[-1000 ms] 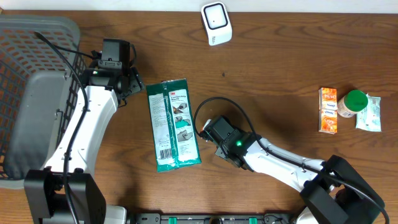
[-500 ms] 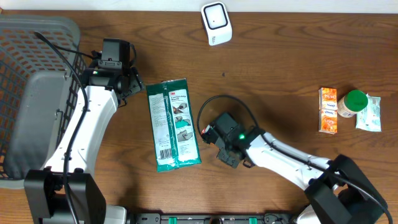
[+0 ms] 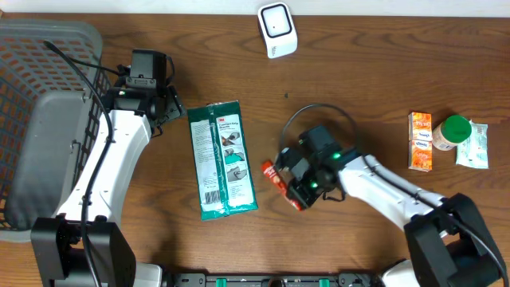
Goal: Scan the item barcode
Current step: 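Lift the Nescafe stick and carry it toward the right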
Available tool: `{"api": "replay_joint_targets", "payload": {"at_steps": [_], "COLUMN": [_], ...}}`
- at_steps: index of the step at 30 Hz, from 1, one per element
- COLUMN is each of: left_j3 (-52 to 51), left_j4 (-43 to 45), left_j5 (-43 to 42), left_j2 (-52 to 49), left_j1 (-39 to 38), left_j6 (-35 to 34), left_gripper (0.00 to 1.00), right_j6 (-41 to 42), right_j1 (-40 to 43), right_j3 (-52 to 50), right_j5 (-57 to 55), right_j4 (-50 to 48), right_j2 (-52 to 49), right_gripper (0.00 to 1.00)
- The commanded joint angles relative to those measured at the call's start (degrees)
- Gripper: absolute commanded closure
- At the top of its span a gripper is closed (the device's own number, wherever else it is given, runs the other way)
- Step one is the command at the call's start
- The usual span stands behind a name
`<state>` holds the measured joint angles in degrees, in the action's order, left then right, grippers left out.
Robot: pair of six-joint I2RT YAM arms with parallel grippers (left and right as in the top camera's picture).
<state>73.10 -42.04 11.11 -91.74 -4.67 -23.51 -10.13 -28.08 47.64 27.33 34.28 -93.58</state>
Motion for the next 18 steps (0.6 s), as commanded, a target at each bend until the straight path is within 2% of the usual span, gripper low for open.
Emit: {"api": "replay_joint_targets", "payload": {"at_steps": [1, 9, 18], "left_j3": [0.26, 0.26, 0.26], "left_j4": [-0.15, -0.15, -0.15], "left_j5": [0.98, 0.98, 0.98], "left_j2": [0.02, 0.02, 0.02], "left_j1": [-0.02, -0.02, -0.02], "left_j6": [0.57, 0.57, 0.57], "left_gripper": [0.15, 0.15, 0.15], "right_j6": [5.99, 3.06, 2.8], "right_j1": [6.25, 16.0, 20.13], "right_j3": [1.11, 0.96, 0.96], "right_j5": [10.86, 38.29, 55.21], "right_j4": [-0.24, -0.28, -3.32], "right_j2": [0.63, -0.09, -0.09], "right_gripper": [0.99, 0.99, 0.99]}}
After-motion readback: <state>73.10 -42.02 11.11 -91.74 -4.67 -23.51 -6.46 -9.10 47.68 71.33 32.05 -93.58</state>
